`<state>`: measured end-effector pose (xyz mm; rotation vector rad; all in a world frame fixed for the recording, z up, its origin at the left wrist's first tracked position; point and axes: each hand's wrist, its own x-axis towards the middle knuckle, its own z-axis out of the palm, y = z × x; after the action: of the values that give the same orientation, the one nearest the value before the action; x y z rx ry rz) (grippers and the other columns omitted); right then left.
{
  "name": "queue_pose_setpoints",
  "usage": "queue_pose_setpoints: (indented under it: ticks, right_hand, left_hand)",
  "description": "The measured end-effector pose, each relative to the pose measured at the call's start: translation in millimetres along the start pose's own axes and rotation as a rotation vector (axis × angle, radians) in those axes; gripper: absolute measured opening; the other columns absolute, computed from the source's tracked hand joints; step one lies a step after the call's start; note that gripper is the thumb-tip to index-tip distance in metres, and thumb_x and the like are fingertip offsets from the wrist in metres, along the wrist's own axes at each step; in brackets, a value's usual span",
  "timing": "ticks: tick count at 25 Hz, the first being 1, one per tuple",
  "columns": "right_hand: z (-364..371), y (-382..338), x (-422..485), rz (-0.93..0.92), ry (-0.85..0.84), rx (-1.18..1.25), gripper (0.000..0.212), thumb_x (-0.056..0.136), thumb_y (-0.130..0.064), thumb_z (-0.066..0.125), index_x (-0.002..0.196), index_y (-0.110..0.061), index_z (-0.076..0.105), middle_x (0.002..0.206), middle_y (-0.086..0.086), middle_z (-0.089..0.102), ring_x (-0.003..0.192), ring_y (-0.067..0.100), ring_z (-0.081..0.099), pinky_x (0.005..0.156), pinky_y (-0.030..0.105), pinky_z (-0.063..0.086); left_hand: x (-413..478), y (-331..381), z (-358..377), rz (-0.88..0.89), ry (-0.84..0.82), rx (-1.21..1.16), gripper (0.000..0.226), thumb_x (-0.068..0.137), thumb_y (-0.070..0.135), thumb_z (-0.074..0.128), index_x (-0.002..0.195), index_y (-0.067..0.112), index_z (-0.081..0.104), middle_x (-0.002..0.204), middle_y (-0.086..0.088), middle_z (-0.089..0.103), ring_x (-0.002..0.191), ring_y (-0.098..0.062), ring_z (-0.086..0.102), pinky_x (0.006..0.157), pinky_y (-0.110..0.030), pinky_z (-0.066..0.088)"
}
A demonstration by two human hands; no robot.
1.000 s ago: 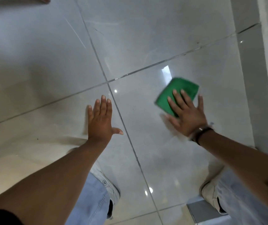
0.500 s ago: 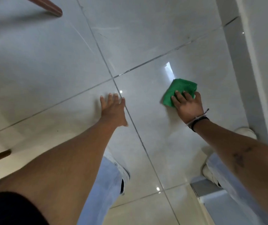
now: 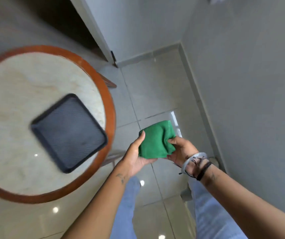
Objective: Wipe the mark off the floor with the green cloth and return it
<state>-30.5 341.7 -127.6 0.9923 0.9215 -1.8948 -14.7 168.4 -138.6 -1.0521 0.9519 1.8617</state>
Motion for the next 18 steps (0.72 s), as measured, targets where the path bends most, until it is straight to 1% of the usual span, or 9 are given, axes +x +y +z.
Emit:
queue_pose_setpoints:
  ticks: [2,3,5,6,8,10,13,16,18]
  right_hand:
    - [49,-16,-33,-0.052,-0.088,-0.140,0.043,0.075,-0.017,0.052,0.116,-0.008,0.059,0.102,0.011,0.068,0.095,0.029,0.063,0.094,0.048,0.048]
    - [77,-20,-42,-0.071,-0.110,-0.231,0.037,0.077,-0.020,0.056,0.112,-0.011,0.062,0.100,0.008,0.070,0.095,0.027,0.064,0.093,0.046,0.050]
    - [126,-15,-44,-0.158,-0.074,-0.460,0.011,0.083,-0.012,0.067,0.093,-0.016,0.068,0.085,0.000,0.076,0.081,0.022,0.069,0.073,0.031,0.060]
    - [147,-8,-36,-0.233,-0.011,-0.631,0.012,0.082,-0.004,0.070,0.086,-0.015,0.068,0.079,0.000,0.077,0.076,0.022,0.068,0.063,0.022,0.058]
    - [181,12,-9,-0.371,0.100,-0.948,0.015,0.080,0.000,0.071,0.084,-0.014,0.067,0.076,0.002,0.072,0.074,0.021,0.065,0.056,0.011,0.051]
    - [209,38,26,-0.433,0.146,-1.123,0.012,0.078,-0.004,0.071,0.088,-0.011,0.068,0.078,0.002,0.068,0.077,0.022,0.063,0.062,0.018,0.050]
    - [228,74,71,-0.495,0.210,-1.419,0.021,0.077,-0.011,0.068,0.097,-0.008,0.064,0.097,0.013,0.071,0.090,0.032,0.065,0.074,0.034,0.054]
    - [228,91,87,-0.574,0.257,-1.803,0.035,0.080,-0.020,0.066,0.113,-0.009,0.060,0.116,0.014,0.062,0.109,0.035,0.056,0.083,0.042,0.053]
    - [226,90,74,-0.671,0.315,-1.861,0.033,0.082,-0.019,0.061,0.113,-0.007,0.059,0.116,0.015,0.056,0.109,0.035,0.053,0.081,0.041,0.052]
  left_hand:
    - [-50,26,-8,0.135,0.023,0.002,0.048,0.088,0.045,0.058,0.126,0.015,0.062,0.110,-0.005,0.077,0.099,-0.019,0.073,0.083,-0.041,0.060]
    - [-71,40,-17,0.200,0.076,0.068,0.045,0.090,0.042,0.058,0.127,0.016,0.062,0.111,-0.003,0.076,0.101,-0.018,0.072,0.086,-0.042,0.059]
    - [-97,57,-44,0.262,0.167,0.156,0.037,0.094,0.036,0.058,0.127,0.018,0.060,0.121,-0.009,0.072,0.110,-0.028,0.068,0.096,-0.053,0.053]
    - [-106,63,-60,0.283,0.215,0.142,0.033,0.095,0.031,0.058,0.125,0.015,0.059,0.124,-0.014,0.069,0.109,-0.033,0.067,0.096,-0.056,0.052]
    - [-113,74,-88,0.358,0.337,0.125,0.021,0.097,0.020,0.057,0.116,0.011,0.056,0.126,-0.020,0.064,0.098,-0.028,0.068,0.088,-0.042,0.057]
    - [-108,81,-118,0.424,0.545,0.226,0.024,0.095,0.023,0.059,0.116,0.013,0.053,0.128,-0.016,0.062,0.098,-0.021,0.063,0.087,-0.031,0.052]
    - [-91,79,-160,0.368,0.838,0.440,0.051,0.088,0.035,0.067,0.128,0.007,0.053,0.129,-0.012,0.061,0.113,-0.026,0.058,0.096,-0.035,0.046]
    - [-81,72,-179,0.280,0.943,0.595,0.051,0.084,0.043,0.069,0.117,0.006,0.058,0.118,-0.016,0.067,0.105,-0.036,0.064,0.087,-0.041,0.053]
    - [-87,75,-174,0.247,1.051,0.764,0.054,0.083,0.047,0.068,0.114,0.005,0.055,0.115,-0.016,0.066,0.104,-0.038,0.063,0.082,-0.044,0.052]
